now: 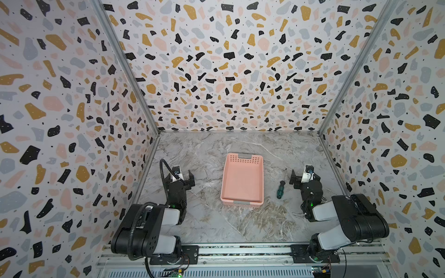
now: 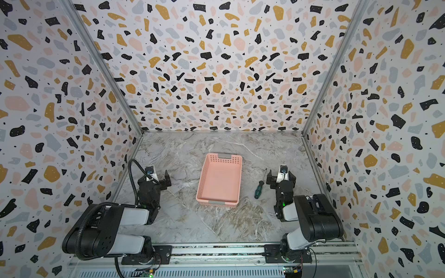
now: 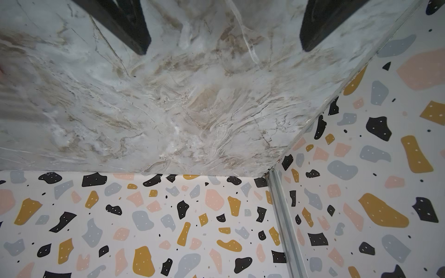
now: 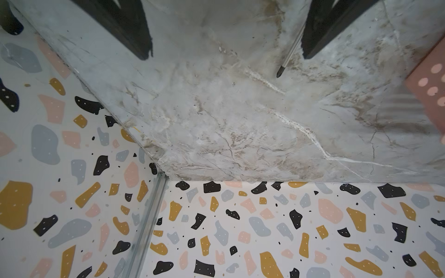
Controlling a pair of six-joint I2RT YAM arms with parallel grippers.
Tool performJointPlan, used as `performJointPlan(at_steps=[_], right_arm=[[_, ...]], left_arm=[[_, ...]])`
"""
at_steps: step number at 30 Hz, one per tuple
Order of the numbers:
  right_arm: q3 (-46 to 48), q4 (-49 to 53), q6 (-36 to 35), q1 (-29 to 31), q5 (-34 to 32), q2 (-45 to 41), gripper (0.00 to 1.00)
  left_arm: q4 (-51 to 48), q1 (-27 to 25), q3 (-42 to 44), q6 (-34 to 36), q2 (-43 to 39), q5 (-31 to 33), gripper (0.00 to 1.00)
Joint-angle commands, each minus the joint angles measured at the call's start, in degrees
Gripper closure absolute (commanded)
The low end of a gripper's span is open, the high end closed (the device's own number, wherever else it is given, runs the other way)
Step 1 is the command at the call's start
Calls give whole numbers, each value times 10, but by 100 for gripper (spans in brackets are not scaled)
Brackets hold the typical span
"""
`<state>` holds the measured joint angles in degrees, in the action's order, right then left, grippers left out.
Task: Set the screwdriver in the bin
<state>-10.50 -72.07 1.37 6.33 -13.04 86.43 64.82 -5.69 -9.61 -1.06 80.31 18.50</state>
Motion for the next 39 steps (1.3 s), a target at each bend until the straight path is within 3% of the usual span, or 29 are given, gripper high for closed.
performJointPlan(at_steps=[1, 39], right_arm=[[-4, -15, -3, -1, 3, -10, 1], [-3, -15, 0, -5, 10, -12, 1]], left_arm=[[36, 0, 0, 1, -3, 5, 0], [37, 1, 1, -8, -6, 26, 0]])
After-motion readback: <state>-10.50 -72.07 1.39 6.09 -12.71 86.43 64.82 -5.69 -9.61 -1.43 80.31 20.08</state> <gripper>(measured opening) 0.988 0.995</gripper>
